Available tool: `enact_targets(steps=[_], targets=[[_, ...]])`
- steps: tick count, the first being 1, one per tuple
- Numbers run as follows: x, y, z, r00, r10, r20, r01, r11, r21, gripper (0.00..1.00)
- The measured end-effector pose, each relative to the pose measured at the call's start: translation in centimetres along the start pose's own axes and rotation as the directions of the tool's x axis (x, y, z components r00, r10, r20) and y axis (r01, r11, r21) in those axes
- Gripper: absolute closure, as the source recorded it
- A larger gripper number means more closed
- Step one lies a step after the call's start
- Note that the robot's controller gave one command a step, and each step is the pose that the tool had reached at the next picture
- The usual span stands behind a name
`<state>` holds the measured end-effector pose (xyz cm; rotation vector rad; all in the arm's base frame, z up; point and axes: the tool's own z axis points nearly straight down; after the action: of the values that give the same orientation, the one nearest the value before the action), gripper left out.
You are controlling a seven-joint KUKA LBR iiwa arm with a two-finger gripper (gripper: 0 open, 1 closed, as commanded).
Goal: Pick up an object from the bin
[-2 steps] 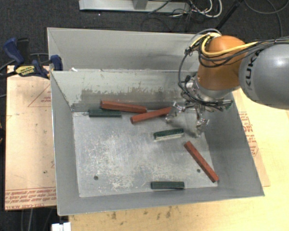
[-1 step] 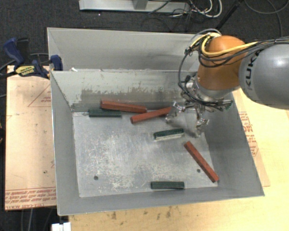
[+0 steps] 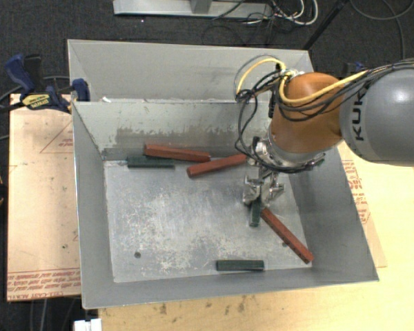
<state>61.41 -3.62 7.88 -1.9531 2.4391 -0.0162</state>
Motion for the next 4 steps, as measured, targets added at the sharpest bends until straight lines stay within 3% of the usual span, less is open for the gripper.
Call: enact_targets(steps=[4], targets=[[0.01,0.00,0.00,1.000,0.001,0.001,-0.001,1.000,0.000,1.00]])
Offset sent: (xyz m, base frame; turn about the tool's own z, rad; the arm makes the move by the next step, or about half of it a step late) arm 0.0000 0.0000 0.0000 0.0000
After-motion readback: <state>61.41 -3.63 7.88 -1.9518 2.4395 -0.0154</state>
